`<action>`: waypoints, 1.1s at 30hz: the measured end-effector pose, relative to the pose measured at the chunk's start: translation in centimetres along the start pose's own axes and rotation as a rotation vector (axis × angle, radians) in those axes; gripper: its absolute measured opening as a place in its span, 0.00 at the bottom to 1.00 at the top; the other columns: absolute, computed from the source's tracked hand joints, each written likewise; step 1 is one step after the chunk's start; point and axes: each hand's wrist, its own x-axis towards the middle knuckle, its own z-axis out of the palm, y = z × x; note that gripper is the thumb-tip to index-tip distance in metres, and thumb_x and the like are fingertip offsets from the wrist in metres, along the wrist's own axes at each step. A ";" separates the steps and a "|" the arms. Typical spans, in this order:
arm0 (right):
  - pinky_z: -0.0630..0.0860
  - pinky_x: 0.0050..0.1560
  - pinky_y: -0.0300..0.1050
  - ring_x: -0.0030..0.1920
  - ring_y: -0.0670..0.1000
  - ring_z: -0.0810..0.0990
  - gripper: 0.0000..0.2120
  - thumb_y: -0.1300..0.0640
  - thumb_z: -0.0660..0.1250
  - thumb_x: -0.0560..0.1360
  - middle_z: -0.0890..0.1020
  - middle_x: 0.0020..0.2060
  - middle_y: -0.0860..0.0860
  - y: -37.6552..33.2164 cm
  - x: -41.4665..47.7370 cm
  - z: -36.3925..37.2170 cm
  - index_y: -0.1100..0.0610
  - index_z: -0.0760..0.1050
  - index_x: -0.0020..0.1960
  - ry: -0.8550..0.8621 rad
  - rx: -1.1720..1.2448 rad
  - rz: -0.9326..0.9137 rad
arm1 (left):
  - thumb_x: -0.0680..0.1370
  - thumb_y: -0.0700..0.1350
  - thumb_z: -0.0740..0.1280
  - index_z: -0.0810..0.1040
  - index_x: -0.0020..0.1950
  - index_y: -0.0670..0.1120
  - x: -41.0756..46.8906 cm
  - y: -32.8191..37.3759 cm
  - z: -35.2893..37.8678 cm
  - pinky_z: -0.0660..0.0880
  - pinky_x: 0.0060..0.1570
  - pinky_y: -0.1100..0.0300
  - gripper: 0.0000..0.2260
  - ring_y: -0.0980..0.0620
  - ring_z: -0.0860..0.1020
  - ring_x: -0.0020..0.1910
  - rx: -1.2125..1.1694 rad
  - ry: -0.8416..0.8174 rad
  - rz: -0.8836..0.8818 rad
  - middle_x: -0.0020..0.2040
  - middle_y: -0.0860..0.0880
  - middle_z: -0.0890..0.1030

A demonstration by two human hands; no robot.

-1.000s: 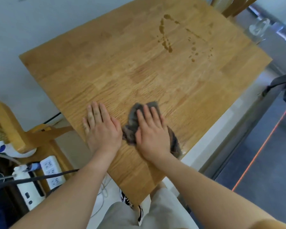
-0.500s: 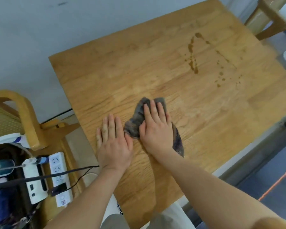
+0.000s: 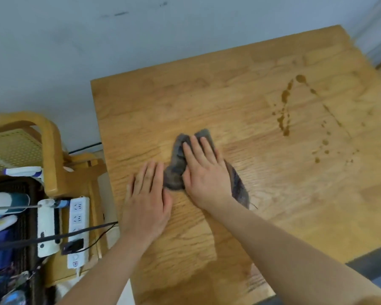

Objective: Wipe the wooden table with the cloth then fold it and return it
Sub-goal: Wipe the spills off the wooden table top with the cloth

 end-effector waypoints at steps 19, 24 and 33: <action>0.60 0.74 0.59 0.75 0.55 0.63 0.26 0.52 0.51 0.76 0.67 0.74 0.53 1.9 11.3 -0.7 0.55 0.69 0.72 -0.108 0.000 -0.466 | 0.79 0.53 0.47 0.56 0.78 0.47 8.9 -1.2 -0.8 0.52 0.74 0.45 0.26 0.47 0.53 0.77 0.030 0.098 -0.267 0.78 0.45 0.56; 0.65 0.69 0.62 0.73 0.60 0.66 0.24 0.58 0.54 0.74 0.70 0.72 0.58 7.3 18.0 -2.3 0.60 0.73 0.68 0.053 0.043 -0.148 | 0.80 0.53 0.44 0.51 0.78 0.49 9.4 -1.3 -0.9 0.49 0.75 0.47 0.27 0.49 0.49 0.77 0.034 0.068 -0.288 0.79 0.47 0.52; 0.49 0.74 0.60 0.78 0.55 0.53 0.28 0.40 0.50 0.80 0.58 0.78 0.51 -5.4 20.7 0.6 0.51 0.61 0.76 -0.063 -0.006 -0.252 | 0.79 0.52 0.48 0.55 0.77 0.47 9.5 -1.1 -0.8 0.49 0.75 0.47 0.26 0.48 0.52 0.77 0.020 0.076 -0.303 0.78 0.46 0.55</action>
